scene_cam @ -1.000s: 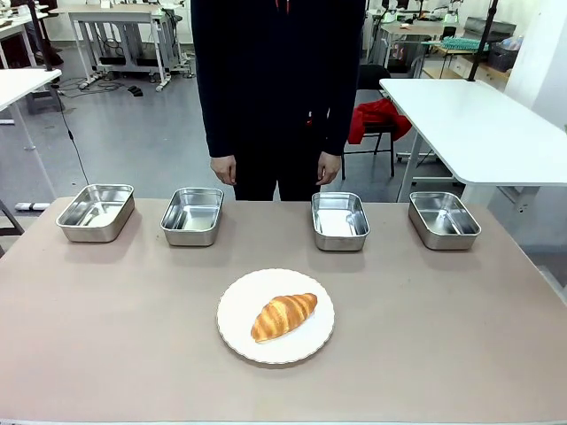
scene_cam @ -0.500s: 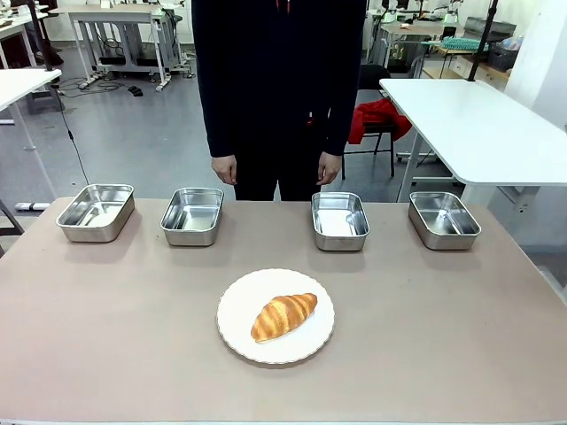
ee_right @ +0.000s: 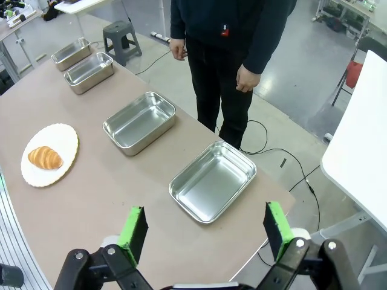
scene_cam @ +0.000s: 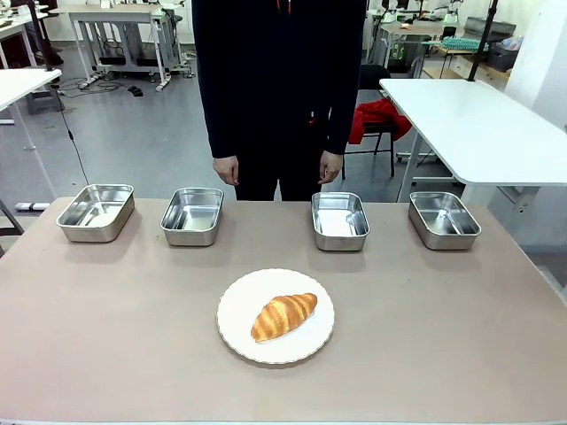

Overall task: Place the bread in the container.
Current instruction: Place the Butter Roll into the Airtight Container indicated by the human.

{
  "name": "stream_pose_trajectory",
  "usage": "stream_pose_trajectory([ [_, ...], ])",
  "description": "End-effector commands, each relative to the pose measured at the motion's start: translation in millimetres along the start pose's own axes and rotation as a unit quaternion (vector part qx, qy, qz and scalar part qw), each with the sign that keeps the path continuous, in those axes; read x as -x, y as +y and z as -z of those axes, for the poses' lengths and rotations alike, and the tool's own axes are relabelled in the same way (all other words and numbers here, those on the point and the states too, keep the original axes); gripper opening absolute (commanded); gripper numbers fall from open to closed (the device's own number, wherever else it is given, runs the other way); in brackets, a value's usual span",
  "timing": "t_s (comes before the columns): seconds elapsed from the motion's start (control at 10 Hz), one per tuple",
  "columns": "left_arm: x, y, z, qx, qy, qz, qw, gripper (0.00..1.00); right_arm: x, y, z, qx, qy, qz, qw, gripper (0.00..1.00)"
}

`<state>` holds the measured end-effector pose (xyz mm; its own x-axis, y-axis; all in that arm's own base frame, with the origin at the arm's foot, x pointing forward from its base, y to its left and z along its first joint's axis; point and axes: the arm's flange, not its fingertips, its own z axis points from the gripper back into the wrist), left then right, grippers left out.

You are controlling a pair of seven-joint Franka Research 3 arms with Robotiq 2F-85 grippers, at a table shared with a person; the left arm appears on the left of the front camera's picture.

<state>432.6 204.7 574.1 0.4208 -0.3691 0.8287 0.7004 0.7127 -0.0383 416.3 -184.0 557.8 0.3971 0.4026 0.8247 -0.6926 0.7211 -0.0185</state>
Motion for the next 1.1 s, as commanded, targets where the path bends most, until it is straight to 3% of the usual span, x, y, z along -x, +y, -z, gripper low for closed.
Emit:
stream_pose_trajectory([
  [0.0,0.9,0.1,-1.5,0.001,-0.002,0.005,1.000,1.00,-0.1,-0.5,0.4,-0.003,-0.004,-0.002,1.000,1.00],
  [1.0,0.9,0.1,-1.5,0.001,-0.002,0.005,1.000,1.00,-0.1,-0.5,0.4,-0.003,-0.004,-0.002,1.000,1.00],
])
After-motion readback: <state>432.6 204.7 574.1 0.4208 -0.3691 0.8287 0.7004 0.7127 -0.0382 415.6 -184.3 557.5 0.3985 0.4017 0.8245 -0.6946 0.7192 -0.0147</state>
